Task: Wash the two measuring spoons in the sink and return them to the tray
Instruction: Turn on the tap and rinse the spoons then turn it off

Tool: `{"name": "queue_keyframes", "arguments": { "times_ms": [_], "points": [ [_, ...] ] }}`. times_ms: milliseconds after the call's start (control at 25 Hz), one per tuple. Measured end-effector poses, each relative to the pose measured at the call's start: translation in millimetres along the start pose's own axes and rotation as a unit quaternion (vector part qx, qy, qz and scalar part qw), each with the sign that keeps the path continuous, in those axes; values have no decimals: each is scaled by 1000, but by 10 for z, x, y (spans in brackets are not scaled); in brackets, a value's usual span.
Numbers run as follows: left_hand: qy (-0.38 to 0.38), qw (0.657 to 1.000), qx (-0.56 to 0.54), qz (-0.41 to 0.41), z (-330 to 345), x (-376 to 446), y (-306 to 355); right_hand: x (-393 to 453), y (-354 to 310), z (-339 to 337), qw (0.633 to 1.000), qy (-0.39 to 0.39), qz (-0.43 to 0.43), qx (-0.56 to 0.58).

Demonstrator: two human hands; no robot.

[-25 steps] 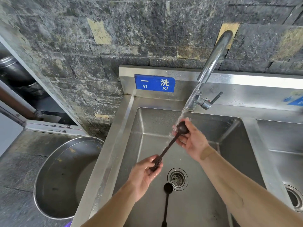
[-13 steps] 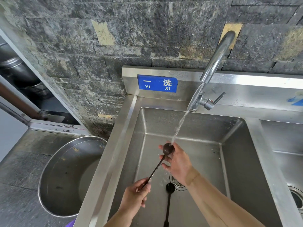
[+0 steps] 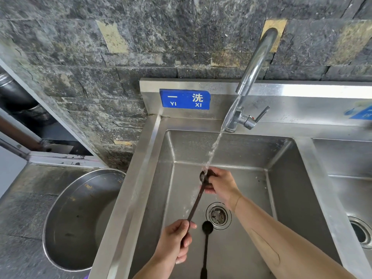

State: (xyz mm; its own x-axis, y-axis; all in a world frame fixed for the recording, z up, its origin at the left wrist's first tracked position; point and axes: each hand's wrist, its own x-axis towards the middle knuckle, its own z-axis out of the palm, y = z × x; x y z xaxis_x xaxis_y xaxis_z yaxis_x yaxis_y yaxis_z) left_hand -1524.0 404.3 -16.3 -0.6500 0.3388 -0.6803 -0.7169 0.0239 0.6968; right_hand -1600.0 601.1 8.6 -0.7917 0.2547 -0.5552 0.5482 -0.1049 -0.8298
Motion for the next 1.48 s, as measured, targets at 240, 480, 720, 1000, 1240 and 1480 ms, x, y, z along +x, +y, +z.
{"name": "queue_keyframes", "arguments": {
  "times_ms": [240, 480, 720, 1000, 1240, 1480],
  "points": [
    [-6, 999, -49, -8, 58, 4, -111, -3, 32, 15, 1000, -3, -17, 7],
    [25, 998, -52, -12, 107, 124, -100, -20, 203, 30, 988, -124, 20, 86],
    [12, 997, -43, -56, 285, 290, 104, 16, 196, -14, 987, -118, 4, 107],
    [-3, 993, -119, -7, 518, 619, 520, 119, -233, -130, 982, -78, -62, 160],
    [-8, 993, -114, 37, 511, 793, 628, 190, -291, -328, 987, -46, -84, 126],
    [13, 996, 88, -17, 599, 890, 89, 73, 295, -517, 995, 7, -28, 93]
  ]
}}
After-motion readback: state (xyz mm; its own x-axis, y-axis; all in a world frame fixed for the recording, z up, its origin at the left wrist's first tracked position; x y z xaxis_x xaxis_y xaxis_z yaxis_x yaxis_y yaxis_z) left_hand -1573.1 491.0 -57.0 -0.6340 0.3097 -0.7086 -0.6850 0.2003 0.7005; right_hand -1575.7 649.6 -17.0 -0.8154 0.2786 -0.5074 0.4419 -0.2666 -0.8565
